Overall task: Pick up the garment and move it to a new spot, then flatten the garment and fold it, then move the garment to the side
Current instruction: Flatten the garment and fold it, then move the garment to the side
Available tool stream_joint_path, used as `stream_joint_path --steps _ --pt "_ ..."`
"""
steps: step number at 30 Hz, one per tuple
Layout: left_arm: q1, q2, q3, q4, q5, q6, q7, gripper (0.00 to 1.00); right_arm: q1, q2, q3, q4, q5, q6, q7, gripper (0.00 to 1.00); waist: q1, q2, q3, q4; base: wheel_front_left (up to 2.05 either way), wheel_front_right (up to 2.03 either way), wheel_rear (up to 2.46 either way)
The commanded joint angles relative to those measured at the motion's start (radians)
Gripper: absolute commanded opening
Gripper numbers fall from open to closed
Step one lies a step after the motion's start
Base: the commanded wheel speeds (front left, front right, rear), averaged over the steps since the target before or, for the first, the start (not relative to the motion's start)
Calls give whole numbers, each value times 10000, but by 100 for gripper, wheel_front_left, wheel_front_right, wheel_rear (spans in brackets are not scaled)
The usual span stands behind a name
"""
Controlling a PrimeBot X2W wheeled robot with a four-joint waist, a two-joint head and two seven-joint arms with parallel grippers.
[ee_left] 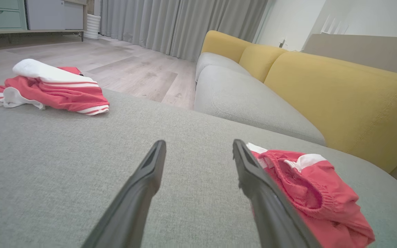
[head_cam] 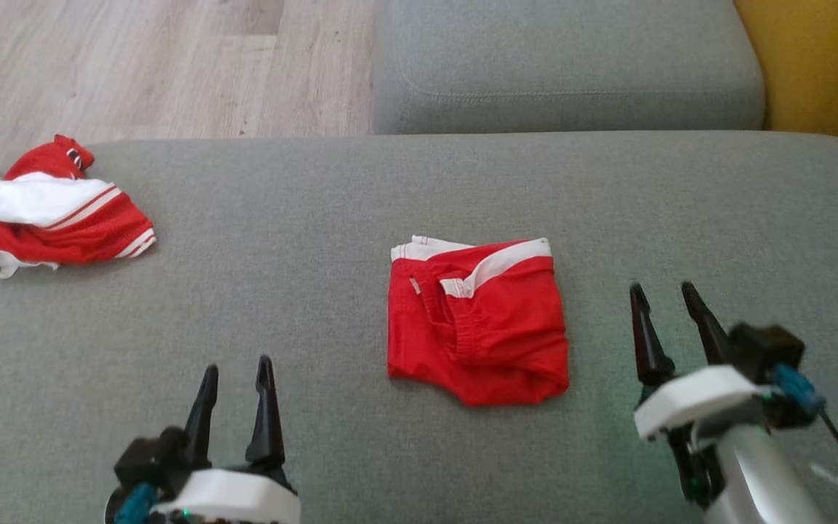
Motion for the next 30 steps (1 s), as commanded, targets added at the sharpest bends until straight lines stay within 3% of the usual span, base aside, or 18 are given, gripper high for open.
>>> stream_joint_path --steps 1,14,30 --pt "-236 26 444 -243 124 14 -115 100 -50 143 109 -638 -114 67 -67 100 1 -1 -36 0 0 0 0" --pt "485 17 794 -250 508 11 -122 100 2121 143 -440 -2824 -308 67 472 100 1 -1 -150 69 0 0 0" --pt "370 -71 781 -97 620 -100 -122 100 2327 143 -586 -3326 -165 67 1180 100 1 -1 33 390 0 0 0"
